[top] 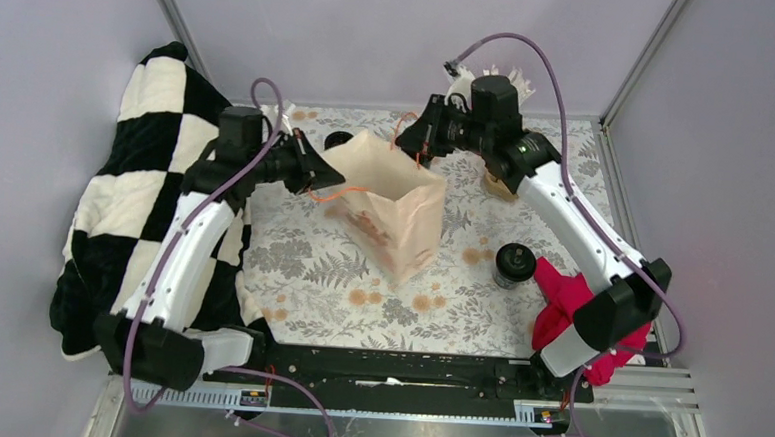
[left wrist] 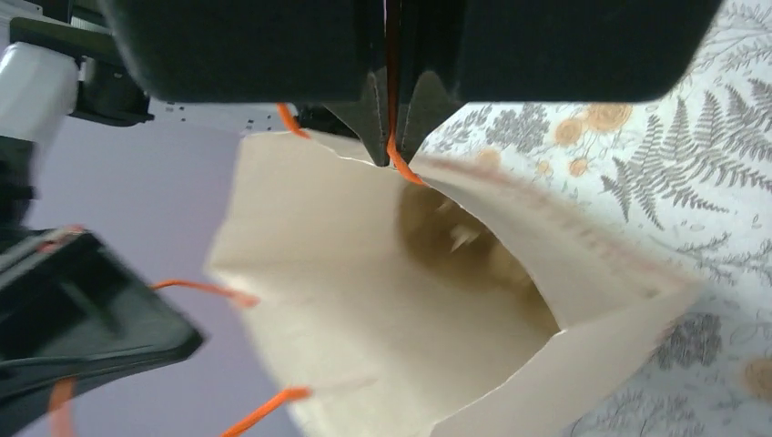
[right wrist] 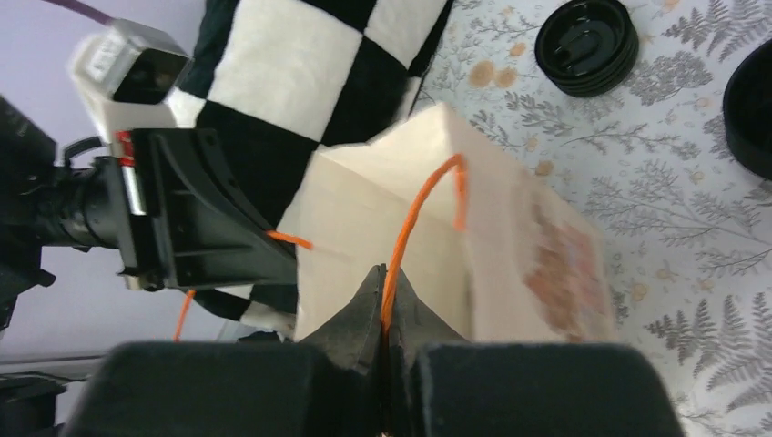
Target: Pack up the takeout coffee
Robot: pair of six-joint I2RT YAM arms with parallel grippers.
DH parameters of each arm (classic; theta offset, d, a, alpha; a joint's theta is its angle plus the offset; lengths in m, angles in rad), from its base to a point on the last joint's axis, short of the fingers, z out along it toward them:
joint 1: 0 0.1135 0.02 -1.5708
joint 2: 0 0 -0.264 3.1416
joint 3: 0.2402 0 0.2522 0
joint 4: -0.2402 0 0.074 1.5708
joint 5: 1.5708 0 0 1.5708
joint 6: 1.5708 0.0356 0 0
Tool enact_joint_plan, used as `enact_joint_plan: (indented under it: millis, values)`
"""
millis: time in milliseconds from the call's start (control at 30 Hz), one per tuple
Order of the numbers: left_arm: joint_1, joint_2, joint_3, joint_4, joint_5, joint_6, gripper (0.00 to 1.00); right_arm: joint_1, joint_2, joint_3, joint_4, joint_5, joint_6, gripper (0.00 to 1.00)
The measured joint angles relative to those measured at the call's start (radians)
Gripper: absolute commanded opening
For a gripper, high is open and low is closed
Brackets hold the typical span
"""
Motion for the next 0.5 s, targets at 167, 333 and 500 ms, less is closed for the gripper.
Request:
enact_joint_plan:
  millis: [167,333,500]
  values:
    - [0.001,0.016,0.013,-0.053,0.003,0.044,0.38,0.042,0.031,0.120,-0.080,-0.008,-0.077,0.00]
    - [0.001,-0.153,-0.080,0.035,0.044,0.051,0.54,0.079,-0.093,-0.015,0.024,-0.063,-0.069,0.00]
    - [0.000,-0.196,-0.252,0.045,0.074,0.035,0.54,0.077,-0.079,-0.065,0.028,-0.072,-0.076,0.00]
